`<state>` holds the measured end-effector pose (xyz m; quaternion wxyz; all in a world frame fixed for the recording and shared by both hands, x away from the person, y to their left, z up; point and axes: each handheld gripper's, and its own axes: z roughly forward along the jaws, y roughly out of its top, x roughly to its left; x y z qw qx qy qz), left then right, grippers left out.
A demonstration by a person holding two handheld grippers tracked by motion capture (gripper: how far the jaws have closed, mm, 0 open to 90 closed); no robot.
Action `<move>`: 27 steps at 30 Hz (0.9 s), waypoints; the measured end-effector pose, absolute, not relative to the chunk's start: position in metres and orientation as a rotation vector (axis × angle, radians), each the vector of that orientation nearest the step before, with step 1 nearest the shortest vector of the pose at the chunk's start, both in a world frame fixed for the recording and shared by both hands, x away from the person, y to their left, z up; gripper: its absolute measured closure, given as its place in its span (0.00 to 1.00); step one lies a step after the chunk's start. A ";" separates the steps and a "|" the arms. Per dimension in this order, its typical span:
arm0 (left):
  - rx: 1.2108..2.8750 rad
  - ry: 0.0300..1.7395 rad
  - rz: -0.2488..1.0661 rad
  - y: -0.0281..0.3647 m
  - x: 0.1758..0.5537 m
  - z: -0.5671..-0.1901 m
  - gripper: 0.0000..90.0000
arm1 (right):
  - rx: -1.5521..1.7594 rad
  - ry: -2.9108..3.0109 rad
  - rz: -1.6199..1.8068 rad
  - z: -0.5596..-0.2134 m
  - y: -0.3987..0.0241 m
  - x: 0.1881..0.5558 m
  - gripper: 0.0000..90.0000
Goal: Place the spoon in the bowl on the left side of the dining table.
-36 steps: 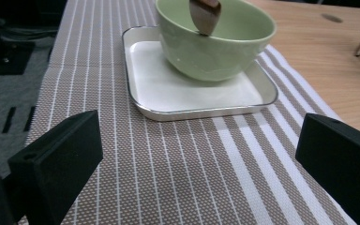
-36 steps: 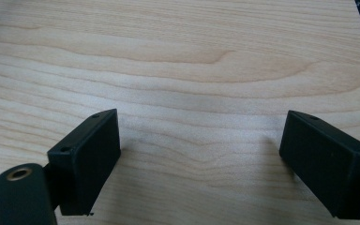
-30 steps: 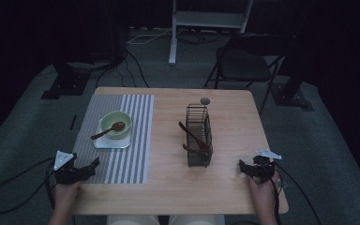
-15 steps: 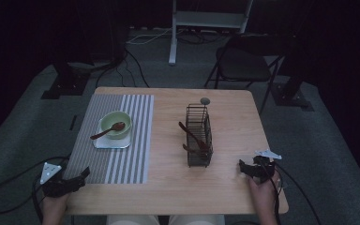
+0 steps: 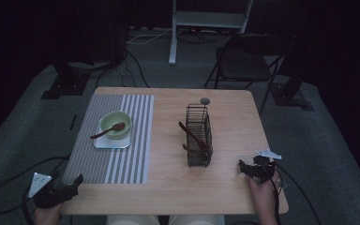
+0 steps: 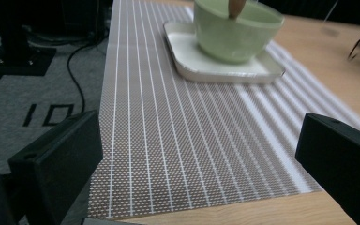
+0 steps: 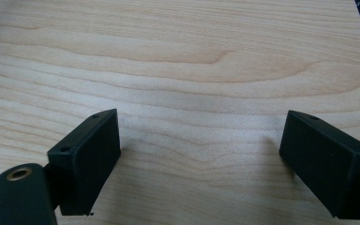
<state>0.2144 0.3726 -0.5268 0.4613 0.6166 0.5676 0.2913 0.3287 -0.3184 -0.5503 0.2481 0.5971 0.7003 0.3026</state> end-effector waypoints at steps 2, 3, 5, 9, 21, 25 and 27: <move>1.500 1.389 0.740 0.374 0.209 -0.525 0.01 | 1.628 1.909 0.825 -0.550 -0.318 0.329 0.13; 1.510 1.383 0.760 0.374 0.206 -0.524 0.01 | 1.628 1.909 0.825 -0.550 -0.318 0.329 0.13; 1.508 1.372 0.766 0.375 0.201 -0.524 0.01 | 1.627 1.909 0.825 -0.550 -0.318 0.329 0.13; 1.495 1.383 0.757 0.381 0.191 -0.527 0.01 | 1.627 1.909 0.825 -0.550 -0.318 0.329 0.13; 1.453 1.425 0.793 0.398 0.167 -0.532 0.01 | 1.627 1.909 0.825 -0.550 -0.318 0.329 0.13; 1.382 1.486 0.851 0.407 0.161 -0.532 0.01 | 1.628 1.909 0.825 -0.550 -0.318 0.329 0.13; 1.349 1.512 0.864 0.412 0.159 -0.534 0.01 | 1.627 1.909 0.825 -0.550 -0.318 0.329 0.13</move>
